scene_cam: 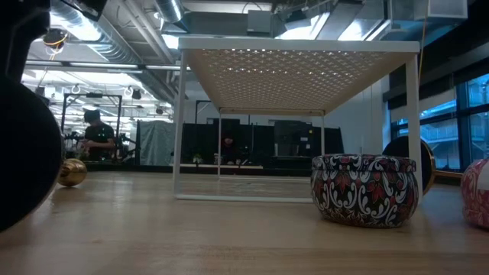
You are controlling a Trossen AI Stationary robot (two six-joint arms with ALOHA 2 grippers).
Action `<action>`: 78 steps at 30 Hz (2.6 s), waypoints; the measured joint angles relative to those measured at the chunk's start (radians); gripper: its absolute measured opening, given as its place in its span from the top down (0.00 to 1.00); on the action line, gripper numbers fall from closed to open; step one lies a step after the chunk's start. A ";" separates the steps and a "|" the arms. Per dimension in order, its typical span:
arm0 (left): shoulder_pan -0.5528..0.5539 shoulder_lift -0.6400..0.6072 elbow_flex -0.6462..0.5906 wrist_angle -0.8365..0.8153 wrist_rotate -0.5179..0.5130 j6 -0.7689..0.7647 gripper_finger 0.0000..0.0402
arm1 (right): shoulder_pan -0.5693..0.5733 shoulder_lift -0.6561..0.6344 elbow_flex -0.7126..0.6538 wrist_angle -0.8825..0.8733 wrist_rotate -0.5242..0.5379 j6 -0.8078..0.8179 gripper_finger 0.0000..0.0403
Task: Pick & Place candle stick holders
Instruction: Put the top silver scented candle on the shelf
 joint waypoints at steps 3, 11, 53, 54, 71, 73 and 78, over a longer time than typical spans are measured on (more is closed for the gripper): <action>0.000 0.000 0.000 0.020 -0.001 0.017 0.00 | 0.000 0.000 0.000 0.000 0.000 0.000 0.07; -0.030 0.000 0.000 0.017 -0.069 0.075 0.00 | 0.000 0.000 0.000 -0.001 -0.001 0.000 0.07; -0.087 -0.240 -0.262 0.356 -0.140 -0.207 0.00 | 0.000 0.000 0.000 -0.007 0.000 -0.007 0.07; -0.087 -0.247 -0.262 0.357 -0.156 -0.214 0.00 | 0.000 0.000 0.000 -0.007 0.000 -0.007 0.07; -0.136 -0.317 -0.274 0.252 -0.132 -0.406 0.00 | 0.000 0.000 0.000 -0.007 0.000 -0.007 0.07; -0.142 -0.317 -0.287 0.265 -0.114 -0.409 0.00 | 0.000 0.000 0.000 -0.007 0.000 -0.007 0.07; -0.154 -0.314 -0.296 0.291 -0.121 -0.417 0.00 | 0.000 0.000 0.000 -0.007 0.000 -0.007 0.07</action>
